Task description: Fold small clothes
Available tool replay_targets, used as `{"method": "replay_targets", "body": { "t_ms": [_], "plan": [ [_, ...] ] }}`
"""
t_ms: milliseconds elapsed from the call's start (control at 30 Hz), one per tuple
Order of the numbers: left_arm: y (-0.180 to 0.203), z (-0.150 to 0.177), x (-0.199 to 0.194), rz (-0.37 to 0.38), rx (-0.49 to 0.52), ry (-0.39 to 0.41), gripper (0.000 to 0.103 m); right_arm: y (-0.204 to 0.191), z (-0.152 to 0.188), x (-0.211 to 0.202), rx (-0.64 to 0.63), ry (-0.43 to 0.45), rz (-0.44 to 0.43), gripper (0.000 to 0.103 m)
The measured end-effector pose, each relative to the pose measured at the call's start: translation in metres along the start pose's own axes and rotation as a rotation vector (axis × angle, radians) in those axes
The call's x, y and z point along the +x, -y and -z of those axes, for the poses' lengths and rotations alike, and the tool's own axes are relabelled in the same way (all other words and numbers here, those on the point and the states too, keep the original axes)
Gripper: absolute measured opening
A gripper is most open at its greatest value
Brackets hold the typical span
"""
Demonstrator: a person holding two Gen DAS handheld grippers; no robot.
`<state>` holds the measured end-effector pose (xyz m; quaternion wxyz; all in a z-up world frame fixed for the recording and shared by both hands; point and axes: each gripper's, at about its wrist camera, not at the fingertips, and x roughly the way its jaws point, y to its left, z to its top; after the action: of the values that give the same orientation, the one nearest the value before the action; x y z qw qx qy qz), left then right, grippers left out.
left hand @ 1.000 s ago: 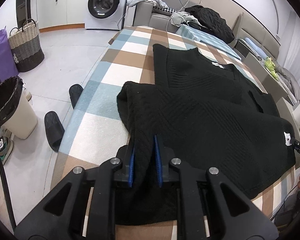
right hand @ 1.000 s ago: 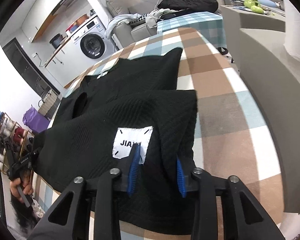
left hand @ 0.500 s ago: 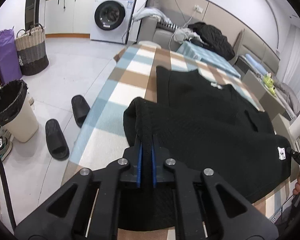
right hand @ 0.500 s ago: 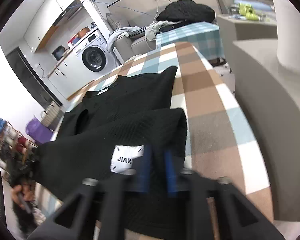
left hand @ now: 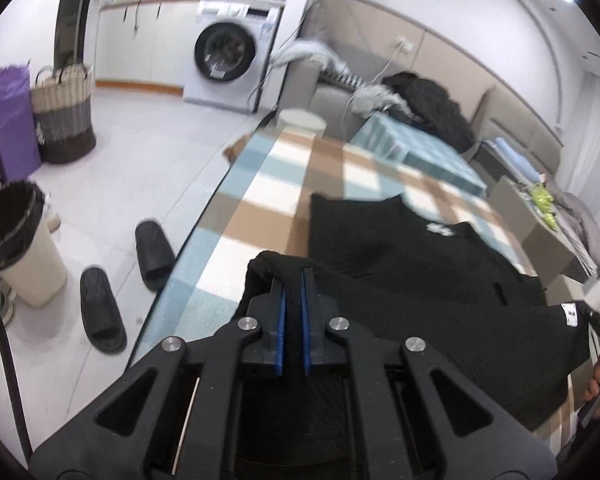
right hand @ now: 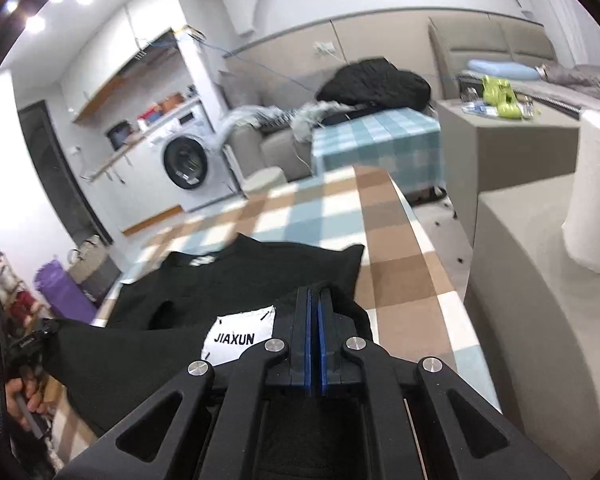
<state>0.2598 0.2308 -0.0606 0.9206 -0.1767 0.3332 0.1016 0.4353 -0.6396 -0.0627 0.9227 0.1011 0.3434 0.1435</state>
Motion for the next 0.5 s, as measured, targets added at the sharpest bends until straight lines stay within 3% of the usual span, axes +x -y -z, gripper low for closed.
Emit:
{"method": "replay_targets", "body": {
  "t_ms": [100, 167, 233, 300, 500],
  "plan": [
    [-0.005, 0.009, 0.024, -0.024, -0.016, -0.069, 0.005, 0.007, 0.009, 0.032, 0.01, -0.104, 0.075, 0.004],
    [-0.007, 0.016, 0.028, -0.044, -0.016, -0.1, 0.011, 0.011, 0.014, 0.04, 0.022, -0.161, 0.098, 0.008],
    [-0.011, 0.022, 0.025, -0.067, -0.015, -0.103, 0.027, 0.02, 0.019, 0.035, 0.056, -0.179, 0.073, 0.016],
    [-0.015, 0.029, 0.018, -0.072, -0.021, -0.098, 0.036, 0.031, 0.026, 0.018, 0.112, -0.174, 0.046, 0.037],
    [-0.022, 0.047, -0.019, -0.079, -0.049, -0.088, 0.058, 0.055, 0.057, -0.044, 0.33, -0.16, -0.078, 0.049]
  ]
}}
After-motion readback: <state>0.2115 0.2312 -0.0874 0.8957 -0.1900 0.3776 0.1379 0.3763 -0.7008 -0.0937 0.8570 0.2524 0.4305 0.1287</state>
